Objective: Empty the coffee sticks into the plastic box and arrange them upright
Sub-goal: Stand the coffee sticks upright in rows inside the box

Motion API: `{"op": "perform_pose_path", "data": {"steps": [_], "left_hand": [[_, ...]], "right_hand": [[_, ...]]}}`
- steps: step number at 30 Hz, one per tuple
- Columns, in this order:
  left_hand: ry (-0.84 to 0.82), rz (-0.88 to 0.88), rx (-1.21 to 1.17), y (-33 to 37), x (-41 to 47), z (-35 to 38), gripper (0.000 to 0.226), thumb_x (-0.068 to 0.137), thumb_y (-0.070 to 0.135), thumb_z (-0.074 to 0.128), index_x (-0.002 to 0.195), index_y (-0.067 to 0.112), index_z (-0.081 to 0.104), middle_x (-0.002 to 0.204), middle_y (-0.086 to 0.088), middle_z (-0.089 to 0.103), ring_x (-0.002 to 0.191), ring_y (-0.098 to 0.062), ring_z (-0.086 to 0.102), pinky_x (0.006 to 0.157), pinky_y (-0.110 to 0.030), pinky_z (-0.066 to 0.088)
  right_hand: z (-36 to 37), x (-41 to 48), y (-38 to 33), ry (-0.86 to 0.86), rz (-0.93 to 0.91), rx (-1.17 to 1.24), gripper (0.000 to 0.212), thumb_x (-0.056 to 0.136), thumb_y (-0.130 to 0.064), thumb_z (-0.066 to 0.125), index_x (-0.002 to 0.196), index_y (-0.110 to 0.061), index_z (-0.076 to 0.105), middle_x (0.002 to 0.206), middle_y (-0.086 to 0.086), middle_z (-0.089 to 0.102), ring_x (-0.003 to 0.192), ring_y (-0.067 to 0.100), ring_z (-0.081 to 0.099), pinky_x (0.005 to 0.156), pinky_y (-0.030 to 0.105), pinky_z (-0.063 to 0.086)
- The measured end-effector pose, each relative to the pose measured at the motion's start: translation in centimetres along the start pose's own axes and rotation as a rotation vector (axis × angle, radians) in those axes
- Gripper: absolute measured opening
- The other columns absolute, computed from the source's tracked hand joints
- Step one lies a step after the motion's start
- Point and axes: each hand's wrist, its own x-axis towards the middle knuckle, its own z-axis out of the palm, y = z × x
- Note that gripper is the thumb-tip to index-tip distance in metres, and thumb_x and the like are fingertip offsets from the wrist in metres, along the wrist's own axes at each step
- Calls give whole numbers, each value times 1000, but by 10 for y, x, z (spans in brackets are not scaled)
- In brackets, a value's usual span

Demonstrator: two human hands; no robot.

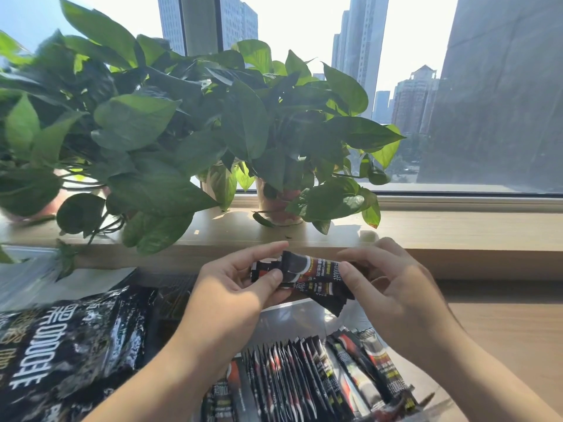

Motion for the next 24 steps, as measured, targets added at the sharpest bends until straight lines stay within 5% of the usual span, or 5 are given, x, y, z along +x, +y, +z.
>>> {"op": "perform_pose_path", "data": {"steps": [4,15,19,22,24], "left_hand": [[15,-7,-15,0,0,2,29,88,-11,63,96,10,80,88,-11,78,84,-21,76,72,-23,61],[-51,11,-32,-3,2,1,28,93,-10,56,97,11,74,92,-6,75,88,-19,75,72,-23,60],[-126,20,77,-7,2,2,42,99,-10,43,111,22,66,95,-7,70,88,-15,73,71,-22,58],[-246,-42,98,-10,1,-1,41,89,4,45,108,29,71,101,-14,68,94,-27,72,81,-40,59],[-328,-89,47,-10,-1,-1,42,84,6,42,104,29,71,93,-15,69,81,-29,72,75,-47,60]], "right_hand": [[-2,1,-2,-127,70,23,16,97,-43,53,107,-39,66,98,-19,67,85,-2,66,67,13,51],[-3,-1,-3,-356,133,445,30,95,-48,49,117,-30,59,85,13,72,67,33,70,61,44,60],[1,-3,1,-338,77,373,14,100,-47,47,107,-43,58,62,-8,60,55,11,53,55,36,46],[4,-5,5,-338,19,235,18,97,-47,47,113,-46,56,81,-15,63,69,7,55,68,44,50],[4,-6,6,-325,-32,151,18,101,-39,48,117,-45,53,91,-28,61,83,-1,57,77,29,49]]}}
